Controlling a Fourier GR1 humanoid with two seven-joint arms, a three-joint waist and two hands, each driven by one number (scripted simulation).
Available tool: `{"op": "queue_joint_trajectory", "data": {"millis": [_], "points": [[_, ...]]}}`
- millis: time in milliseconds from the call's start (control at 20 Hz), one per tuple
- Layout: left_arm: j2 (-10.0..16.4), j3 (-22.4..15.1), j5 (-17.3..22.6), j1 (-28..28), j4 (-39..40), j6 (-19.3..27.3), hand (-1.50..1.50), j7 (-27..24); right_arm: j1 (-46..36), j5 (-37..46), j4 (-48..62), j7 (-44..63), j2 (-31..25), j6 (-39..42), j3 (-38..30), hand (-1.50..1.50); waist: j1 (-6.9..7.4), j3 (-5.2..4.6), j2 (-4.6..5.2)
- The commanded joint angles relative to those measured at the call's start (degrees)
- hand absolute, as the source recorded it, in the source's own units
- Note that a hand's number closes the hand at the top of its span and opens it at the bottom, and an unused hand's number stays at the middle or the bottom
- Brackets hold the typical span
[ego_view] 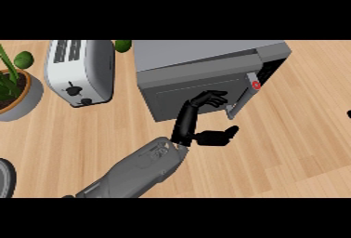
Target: Pick up the milk, place it into the microwave and close the microwave
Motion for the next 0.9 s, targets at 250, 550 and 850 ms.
{"op": "queue_joint_trajectory", "data": {"millis": [250,550,850], "points": [[0.0,4.5,7.1,-4.5,1.6,5.1,-1.5,-1.6,-6.1,10.1,-2.4,-0.9,-6.9,-4.6,-6.7,1.5,-1.67,-0.14,1.0],[0.0,4.5,10.7,-5.0,1.9,6.0,-1.5,-3.2,-9.4,11.0,-0.8,-0.8,-8.8,-5.2,-8.1,1.5,-1.17,0.0,1.74],[0.0,3.6,13.0,-5.1,2.8,6.2,-1.5,-5.2,-11.3,11.5,0.7,-0.9,-8.8,-5.7,-7.7,1.5,-1.07,0.14,2.37]]}}
